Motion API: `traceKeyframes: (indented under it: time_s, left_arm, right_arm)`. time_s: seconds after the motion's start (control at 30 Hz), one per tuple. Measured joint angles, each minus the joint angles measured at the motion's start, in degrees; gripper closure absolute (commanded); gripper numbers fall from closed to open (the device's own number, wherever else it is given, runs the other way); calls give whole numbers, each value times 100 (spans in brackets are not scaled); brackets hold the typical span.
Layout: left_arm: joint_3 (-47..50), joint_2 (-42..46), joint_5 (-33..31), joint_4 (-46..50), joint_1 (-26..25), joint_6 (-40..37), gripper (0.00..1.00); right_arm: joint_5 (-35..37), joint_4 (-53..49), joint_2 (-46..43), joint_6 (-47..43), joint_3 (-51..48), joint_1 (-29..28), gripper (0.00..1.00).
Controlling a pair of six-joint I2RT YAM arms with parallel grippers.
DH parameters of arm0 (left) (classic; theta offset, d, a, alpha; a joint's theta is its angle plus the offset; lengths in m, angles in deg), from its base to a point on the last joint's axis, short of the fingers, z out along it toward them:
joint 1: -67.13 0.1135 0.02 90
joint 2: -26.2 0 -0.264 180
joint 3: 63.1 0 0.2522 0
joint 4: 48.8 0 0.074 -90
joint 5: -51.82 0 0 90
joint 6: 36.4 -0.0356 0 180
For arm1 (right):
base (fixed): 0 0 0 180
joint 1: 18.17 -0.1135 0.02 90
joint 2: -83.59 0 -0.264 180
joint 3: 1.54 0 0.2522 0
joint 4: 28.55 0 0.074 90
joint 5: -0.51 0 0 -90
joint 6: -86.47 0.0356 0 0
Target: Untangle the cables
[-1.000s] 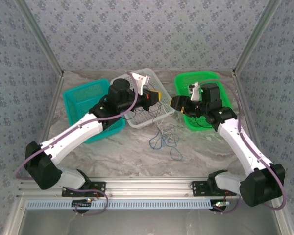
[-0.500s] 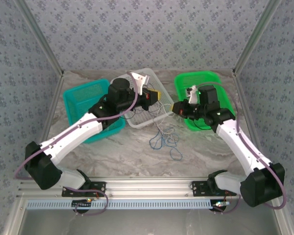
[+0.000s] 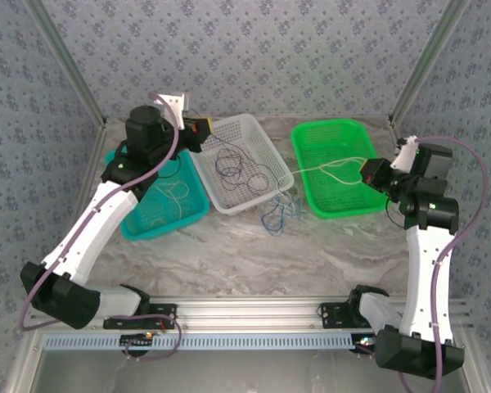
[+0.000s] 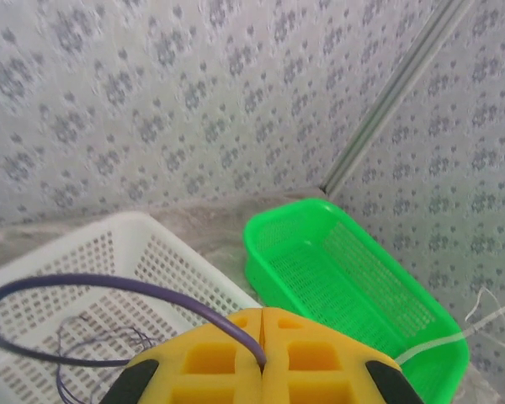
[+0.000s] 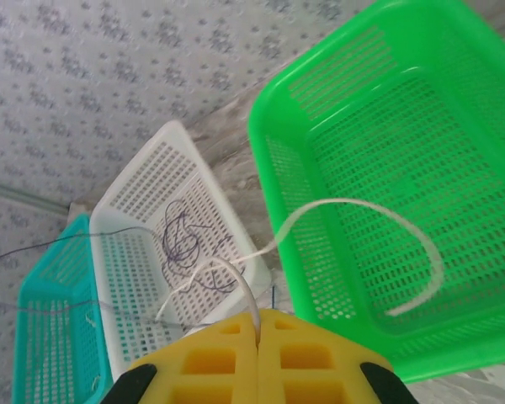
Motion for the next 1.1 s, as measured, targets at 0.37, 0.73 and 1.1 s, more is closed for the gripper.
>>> traceKeyframes:
  time_s: [0.37, 0.73, 1.1]
  left_arm:
    - [-374, 210, 2, 227, 452, -48, 100]
    - [-240, 470, 522, -28, 439, 199, 100]
    - [-68, 557, 1001, -444, -208, 278, 100]
  right_arm:
    - [-299, -387, -9, -234, 380, 647, 100]
    - [-505, -385, -160, -203, 1058, 933, 100]
    - [-1023, -125, -721, 13, 271, 901, 100]
